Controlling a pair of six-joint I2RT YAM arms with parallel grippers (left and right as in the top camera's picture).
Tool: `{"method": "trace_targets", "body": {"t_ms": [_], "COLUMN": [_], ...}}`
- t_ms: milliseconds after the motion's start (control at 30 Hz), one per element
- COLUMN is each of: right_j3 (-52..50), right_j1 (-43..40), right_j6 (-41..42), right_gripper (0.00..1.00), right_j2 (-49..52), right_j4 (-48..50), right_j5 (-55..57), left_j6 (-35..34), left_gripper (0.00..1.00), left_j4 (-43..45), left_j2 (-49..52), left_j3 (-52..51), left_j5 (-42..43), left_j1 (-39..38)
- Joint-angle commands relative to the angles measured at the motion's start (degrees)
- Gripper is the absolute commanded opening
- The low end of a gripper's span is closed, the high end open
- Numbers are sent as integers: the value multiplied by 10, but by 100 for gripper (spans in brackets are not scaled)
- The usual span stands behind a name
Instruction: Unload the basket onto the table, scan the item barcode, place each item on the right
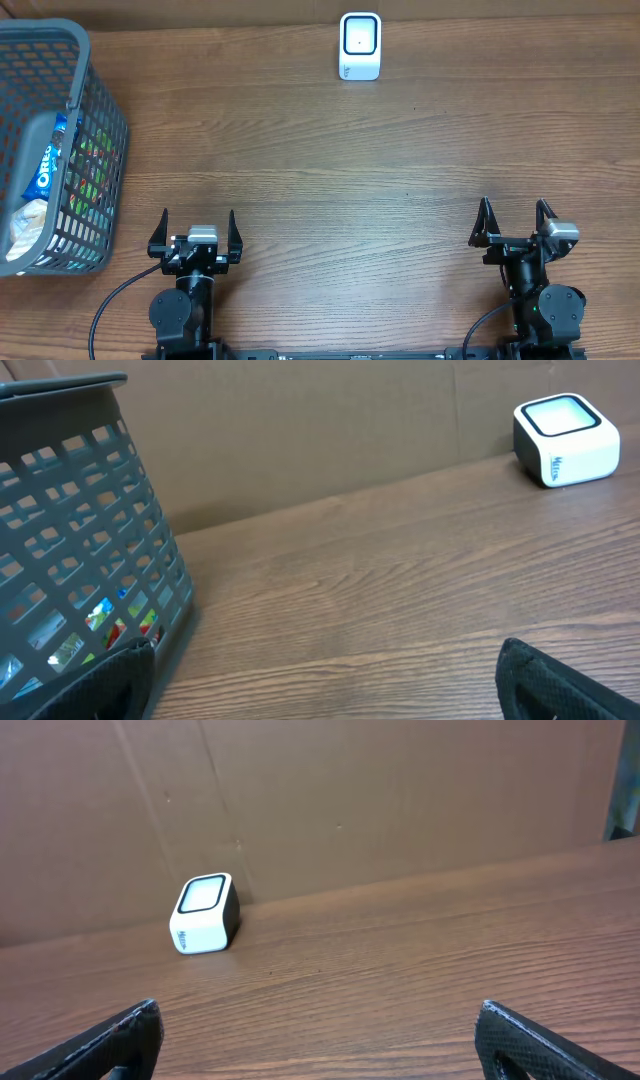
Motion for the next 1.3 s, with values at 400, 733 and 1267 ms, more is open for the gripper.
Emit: {"method": "trace_targets", "body": {"t_ms": [400, 733, 1267], "right_j3": [-5, 68, 260], "right_j1": [-3, -3, -3], "right_j6": [28, 30, 30], "right_gripper": [100, 100, 100], "right_j2": [-4, -4, 0], "right_j4": [14, 14, -107], "right_j5": [-50, -94, -119], "left_j6": [-15, -39, -38], "left_gripper": [100, 100, 100], "left_j4": [30, 12, -18], "left_j2": [-3, -3, 167], "left_j3": [2, 66, 234], "left_j5": [190, 205, 261], "left_j1": [3, 3, 3]}}
